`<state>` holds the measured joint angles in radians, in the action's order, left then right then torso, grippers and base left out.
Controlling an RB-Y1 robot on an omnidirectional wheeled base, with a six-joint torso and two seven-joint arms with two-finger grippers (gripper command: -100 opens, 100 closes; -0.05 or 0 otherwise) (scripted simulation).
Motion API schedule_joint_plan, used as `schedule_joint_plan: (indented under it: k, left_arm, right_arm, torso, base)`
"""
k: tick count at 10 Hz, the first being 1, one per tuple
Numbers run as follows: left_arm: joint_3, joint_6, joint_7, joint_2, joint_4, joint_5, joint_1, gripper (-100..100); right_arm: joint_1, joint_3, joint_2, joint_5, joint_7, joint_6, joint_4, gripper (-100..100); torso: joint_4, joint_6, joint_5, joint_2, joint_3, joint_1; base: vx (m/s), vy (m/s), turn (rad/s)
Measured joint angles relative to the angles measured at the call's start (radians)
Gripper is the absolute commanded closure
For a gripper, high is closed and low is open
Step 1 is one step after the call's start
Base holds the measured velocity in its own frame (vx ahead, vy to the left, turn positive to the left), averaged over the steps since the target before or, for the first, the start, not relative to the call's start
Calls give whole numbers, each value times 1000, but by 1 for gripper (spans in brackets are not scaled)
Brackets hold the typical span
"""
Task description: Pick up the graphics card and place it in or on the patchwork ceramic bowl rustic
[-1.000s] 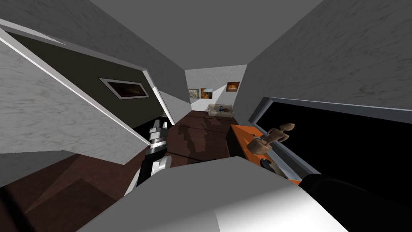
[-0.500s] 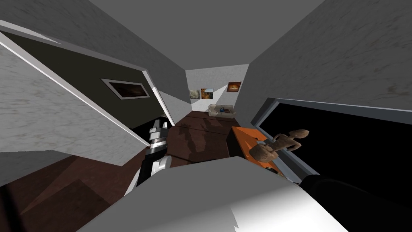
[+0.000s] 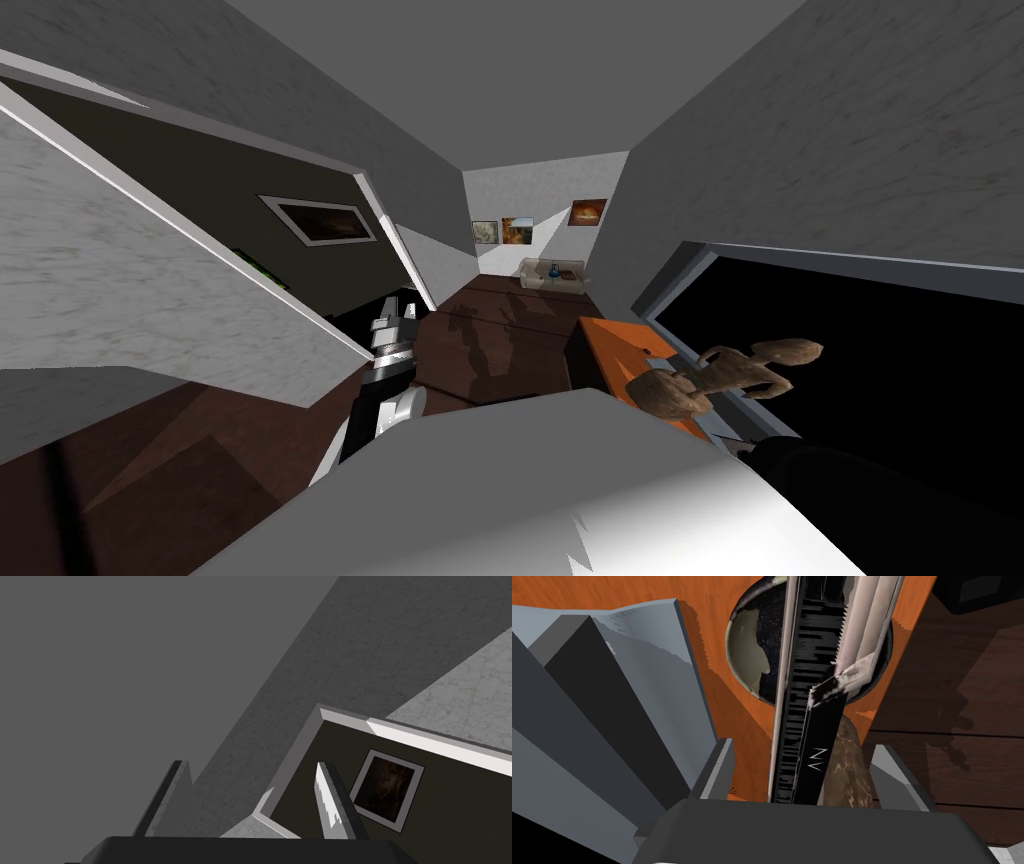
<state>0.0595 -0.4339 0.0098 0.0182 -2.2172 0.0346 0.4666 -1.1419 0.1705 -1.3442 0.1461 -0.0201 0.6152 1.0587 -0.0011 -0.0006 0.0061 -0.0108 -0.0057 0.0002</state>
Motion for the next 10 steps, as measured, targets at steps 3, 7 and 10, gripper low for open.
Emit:
schedule_joint_plan:
  k: [3,7,10]
  left_arm:
    - [0,0,0,0,0,0,0,0]
    - [0,0,0,0,0,0,0,0]
    - [0,0,0,0,0,0,0,0]
  right_arm:
    - [0,0,0,0,0,0,0,-100]
    - [-24,-22,-44,-18,12,22,0,-100]
    - [-62,-53,-103,-42,32,50,13,-100]
  torso:
    - [1,0,0,2,1,1]
    - [1,1,1,4,2,3]
    - [1,0,1,4,2,3]
  base:
    - [0,0,0]
    - [-18,18,-66]
    - [-24,20,-58]
